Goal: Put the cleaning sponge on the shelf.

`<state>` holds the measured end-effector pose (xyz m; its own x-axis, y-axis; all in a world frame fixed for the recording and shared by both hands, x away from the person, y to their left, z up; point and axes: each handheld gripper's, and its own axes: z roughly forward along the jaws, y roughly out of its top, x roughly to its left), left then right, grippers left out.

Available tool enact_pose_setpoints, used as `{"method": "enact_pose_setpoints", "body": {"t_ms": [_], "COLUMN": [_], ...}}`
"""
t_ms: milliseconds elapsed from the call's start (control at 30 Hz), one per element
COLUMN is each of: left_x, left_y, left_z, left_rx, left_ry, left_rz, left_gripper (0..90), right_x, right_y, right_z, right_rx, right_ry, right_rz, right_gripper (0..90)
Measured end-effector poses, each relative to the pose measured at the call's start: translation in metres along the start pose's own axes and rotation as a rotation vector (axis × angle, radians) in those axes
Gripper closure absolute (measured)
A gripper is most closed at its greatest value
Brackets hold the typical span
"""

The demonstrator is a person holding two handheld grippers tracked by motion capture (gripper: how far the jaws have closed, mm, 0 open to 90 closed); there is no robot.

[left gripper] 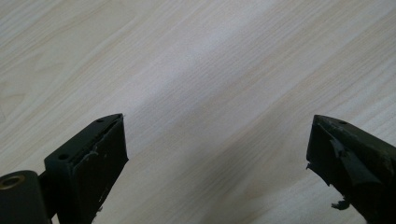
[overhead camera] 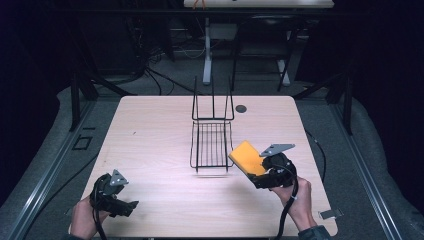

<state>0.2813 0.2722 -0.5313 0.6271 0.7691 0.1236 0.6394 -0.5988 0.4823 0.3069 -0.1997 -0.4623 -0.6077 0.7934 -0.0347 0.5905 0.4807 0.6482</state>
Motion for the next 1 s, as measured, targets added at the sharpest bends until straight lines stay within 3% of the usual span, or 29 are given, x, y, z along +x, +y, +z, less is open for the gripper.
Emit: {"method": "enact_pose_setpoints", "body": {"t_ms": [1000], "left_x": [0.0], "left_y": [-0.001], "left_z": [0.0], "left_rx": [-0.003], "left_ry": [0.002], "left_rz": [-0.008], "left_gripper": [6.1], "right_x": [0.014], "right_y": [0.026], "right_z": [0.021], "right_rx": [-0.017], "right_ry": [0.012], "right_rz": [-0.027], "right_gripper": [25.7]}}
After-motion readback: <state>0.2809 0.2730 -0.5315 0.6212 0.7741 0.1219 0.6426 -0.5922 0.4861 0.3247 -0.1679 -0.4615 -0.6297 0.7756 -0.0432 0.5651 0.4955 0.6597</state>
